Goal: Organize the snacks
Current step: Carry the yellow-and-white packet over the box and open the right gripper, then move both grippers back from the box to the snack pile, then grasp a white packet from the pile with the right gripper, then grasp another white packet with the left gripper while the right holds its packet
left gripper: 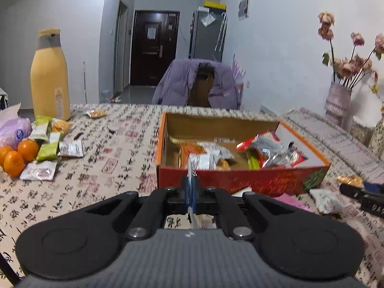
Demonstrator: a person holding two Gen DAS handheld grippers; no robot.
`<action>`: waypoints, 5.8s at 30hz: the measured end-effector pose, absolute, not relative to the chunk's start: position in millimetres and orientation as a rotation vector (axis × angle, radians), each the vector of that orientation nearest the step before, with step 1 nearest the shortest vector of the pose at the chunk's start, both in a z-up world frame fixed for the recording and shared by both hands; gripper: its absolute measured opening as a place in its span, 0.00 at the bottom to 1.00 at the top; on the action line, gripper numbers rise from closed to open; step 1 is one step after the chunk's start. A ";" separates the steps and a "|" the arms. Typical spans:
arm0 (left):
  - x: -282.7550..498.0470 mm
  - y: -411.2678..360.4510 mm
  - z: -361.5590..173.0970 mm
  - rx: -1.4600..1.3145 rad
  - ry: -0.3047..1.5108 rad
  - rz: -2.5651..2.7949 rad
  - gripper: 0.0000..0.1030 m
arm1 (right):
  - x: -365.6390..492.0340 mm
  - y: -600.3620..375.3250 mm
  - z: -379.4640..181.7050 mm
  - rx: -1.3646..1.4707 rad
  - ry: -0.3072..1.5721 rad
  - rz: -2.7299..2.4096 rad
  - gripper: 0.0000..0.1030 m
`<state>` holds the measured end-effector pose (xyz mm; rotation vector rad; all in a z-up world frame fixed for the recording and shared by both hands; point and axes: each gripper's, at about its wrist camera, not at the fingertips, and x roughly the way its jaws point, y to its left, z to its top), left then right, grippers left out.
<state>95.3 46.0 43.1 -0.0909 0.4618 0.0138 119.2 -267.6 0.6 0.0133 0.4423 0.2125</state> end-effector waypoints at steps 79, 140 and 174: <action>194.2 13.4 68.3 -0.087 0.284 0.074 1.00 | 219.2 -211.0 50.0 -0.038 0.337 0.283 1.00; 112.2 58.4 -14.0 -0.114 0.481 0.112 1.00 | 200.2 -264.6 -40.0 -0.024 0.725 0.140 0.56; 121.4 83.2 -8.8 -0.002 0.591 0.170 1.00 | 168.5 -267.4 -27.8 -0.006 0.515 0.161 0.45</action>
